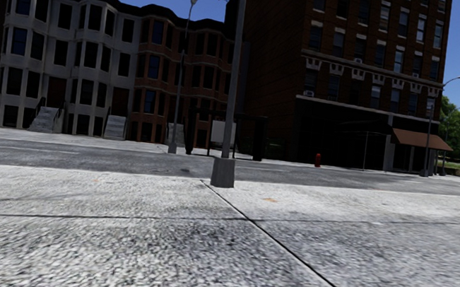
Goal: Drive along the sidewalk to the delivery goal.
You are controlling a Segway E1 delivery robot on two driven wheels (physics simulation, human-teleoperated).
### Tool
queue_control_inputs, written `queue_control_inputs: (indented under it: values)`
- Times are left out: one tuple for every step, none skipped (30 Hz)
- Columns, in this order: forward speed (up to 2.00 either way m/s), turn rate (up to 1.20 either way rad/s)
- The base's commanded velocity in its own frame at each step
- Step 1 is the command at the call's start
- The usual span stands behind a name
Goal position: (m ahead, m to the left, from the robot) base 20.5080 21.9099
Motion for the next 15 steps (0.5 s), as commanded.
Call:
queue_control_inputs:
  values:
    - [2.0,-0.33]
    - [2.0,-0.53]
    - [2.0,-0.59]
    - [2.0,-0.6]
    - [2.0,-0.6]
    - [2.0,-0.6]
    - [2.0,-0.6]
    - [2.0,-0.6]
    - [2.0,-0.6]
    - [2.0,-0.6]
    - [2.0,-0.6]
    - [2.0,-0.6]
    - [2.0,-0.6]
    - [2.0,-0.6]
    - [2.0,-0.6]
